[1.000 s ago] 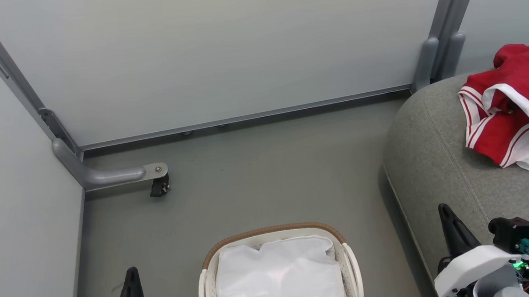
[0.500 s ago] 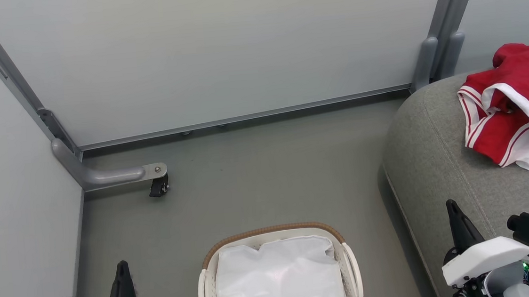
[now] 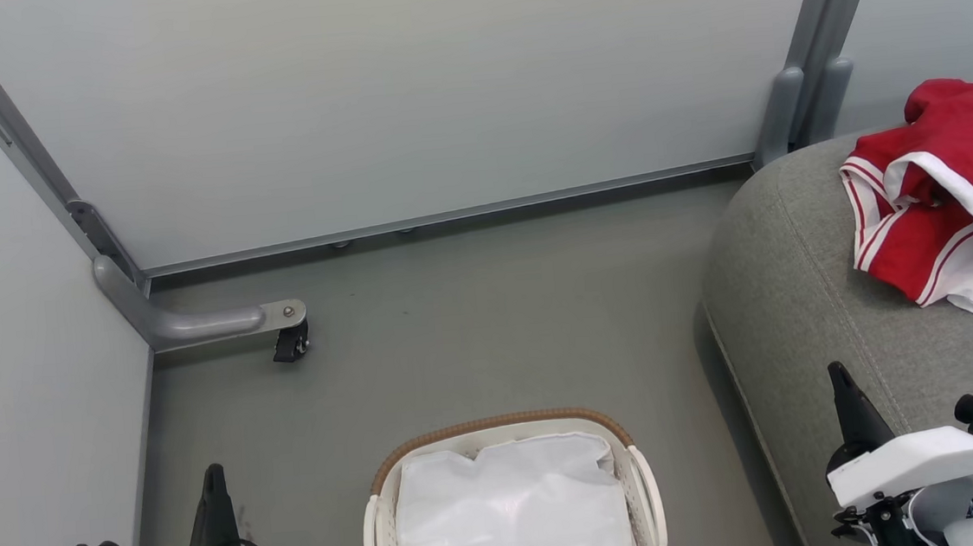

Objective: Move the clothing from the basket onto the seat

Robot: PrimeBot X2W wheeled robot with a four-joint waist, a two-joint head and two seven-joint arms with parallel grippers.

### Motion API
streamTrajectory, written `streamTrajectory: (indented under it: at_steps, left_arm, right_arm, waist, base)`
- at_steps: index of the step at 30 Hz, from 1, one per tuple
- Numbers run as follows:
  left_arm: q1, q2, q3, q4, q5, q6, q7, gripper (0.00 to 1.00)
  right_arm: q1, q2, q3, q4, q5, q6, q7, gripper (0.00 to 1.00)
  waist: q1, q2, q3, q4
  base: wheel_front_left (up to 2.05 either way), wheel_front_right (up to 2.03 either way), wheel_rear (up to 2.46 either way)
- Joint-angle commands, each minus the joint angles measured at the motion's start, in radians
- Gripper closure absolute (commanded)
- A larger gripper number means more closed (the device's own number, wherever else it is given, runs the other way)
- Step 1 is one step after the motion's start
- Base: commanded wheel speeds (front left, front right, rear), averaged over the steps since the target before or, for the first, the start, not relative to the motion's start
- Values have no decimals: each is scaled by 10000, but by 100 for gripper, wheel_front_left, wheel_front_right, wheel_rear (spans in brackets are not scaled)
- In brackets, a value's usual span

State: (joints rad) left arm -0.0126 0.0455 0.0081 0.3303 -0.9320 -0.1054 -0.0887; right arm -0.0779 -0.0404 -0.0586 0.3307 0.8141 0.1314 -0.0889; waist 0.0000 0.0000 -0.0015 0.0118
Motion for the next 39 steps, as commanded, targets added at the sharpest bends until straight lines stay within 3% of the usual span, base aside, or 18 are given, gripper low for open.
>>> streamTrajectory:
  at_steps: [1,39]
  left_arm:
    - [-290,37,98,-150,-281,-44,69,100]
    - [-715,56,634,-559,-3808,-179,1140,100]
  right_arm:
    - [-232,-66,-56,-173,342,-5,70,100]
    - [-304,-99,-338,-570,4480,-8,1149,100]
  waist:
    - [0,0,1,-1]
    - [0,0,21,-54]
  base:
    - [0,0,0]
    - [0,0,0]
